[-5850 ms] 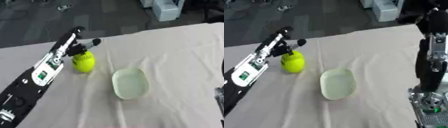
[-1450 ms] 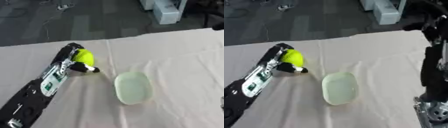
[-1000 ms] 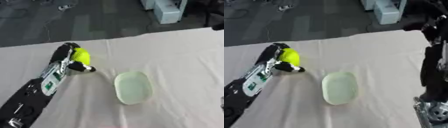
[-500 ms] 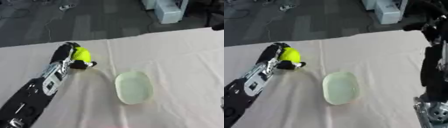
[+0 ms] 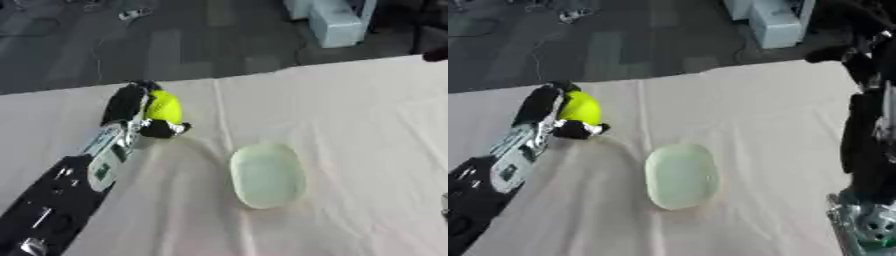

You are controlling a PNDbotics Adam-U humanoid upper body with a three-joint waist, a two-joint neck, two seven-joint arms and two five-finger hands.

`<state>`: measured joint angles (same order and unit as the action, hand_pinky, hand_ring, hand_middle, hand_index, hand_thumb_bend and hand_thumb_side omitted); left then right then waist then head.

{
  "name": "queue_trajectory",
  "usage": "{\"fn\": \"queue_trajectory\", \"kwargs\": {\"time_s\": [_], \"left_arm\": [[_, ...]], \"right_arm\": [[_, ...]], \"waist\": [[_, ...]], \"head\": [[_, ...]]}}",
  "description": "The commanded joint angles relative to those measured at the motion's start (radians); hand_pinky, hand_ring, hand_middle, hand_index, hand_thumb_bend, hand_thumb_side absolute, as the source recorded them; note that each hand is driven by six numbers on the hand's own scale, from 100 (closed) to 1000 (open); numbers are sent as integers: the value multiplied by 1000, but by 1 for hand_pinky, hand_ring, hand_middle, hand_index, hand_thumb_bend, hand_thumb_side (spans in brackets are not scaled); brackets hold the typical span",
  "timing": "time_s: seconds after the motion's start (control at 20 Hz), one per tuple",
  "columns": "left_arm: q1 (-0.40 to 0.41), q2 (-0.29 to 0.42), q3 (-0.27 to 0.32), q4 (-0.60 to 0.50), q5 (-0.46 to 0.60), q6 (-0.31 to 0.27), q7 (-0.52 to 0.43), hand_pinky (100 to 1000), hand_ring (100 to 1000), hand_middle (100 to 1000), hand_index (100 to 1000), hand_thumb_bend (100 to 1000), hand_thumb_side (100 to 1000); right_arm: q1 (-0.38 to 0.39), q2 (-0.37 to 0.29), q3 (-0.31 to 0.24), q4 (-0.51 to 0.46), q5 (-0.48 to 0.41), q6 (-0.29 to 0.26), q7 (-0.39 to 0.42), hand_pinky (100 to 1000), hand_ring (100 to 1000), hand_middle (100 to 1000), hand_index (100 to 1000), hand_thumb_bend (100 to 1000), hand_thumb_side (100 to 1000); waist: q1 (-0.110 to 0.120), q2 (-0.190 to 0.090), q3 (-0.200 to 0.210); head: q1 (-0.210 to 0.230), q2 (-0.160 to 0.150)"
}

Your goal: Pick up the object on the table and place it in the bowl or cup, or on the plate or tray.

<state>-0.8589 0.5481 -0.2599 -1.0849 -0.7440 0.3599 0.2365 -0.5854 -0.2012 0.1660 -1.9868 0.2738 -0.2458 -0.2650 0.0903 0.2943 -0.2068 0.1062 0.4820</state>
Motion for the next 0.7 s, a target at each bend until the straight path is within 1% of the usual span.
{"fn": "queue_trajectory", "kwargs": {"time_s": [0.05, 0.2, 0.35, 0.45, 0.5, 0.6, 0.7], "left_arm": [[-19, 20, 3, -25, -25, 8, 6, 100, 104, 446, 330, 134, 100], [-20, 21, 3, -28, -27, 11, 5, 100, 100, 438, 308, 100, 100], [-21, 22, 0, -38, -29, 6, 12, 100, 100, 399, 261, 100, 100], [-22, 23, -4, -45, -32, 7, 19, 100, 100, 371, 234, 179, 100], [-22, 22, -6, -50, -31, 7, 21, 100, 100, 356, 219, 248, 100], [-21, 22, -11, -60, -28, 8, 24, 100, 100, 346, 209, 288, 100], [-22, 22, -16, -69, -26, 7, 24, 100, 100, 338, 200, 304, 100]], "right_arm": [[-5, 3, -6, -13, -3, 2, -2, 566, 836, 893, 932, 100, 1000], [-4, 3, -6, -13, -3, 2, -1, 566, 836, 893, 932, 100, 1000], [-3, 4, -7, -13, -4, 2, -1, 567, 836, 893, 932, 100, 1000], [-2, 4, -7, -13, -4, 2, 0, 567, 836, 893, 932, 100, 1000], [-2, 4, -7, -13, -4, 2, 0, 566, 836, 893, 932, 100, 1000], [-2, 4, -7, -13, -4, 3, 0, 566, 836, 893, 932, 100, 1000], [-2, 5, -7, -13, -4, 3, 0, 567, 836, 893, 932, 100, 1000]], "waist": [[-2, -27, 3], [-2, -28, 3], [-1, -29, 6], [-1, -30, 7], [-1, -31, 7], [-1, -31, 7], [-1, -32, 7]], "head": [[-3, -8], [-4, -8], [-3, -9], [-2, -9], [-2, -9], [-2, -10], [-1, -10]]}}
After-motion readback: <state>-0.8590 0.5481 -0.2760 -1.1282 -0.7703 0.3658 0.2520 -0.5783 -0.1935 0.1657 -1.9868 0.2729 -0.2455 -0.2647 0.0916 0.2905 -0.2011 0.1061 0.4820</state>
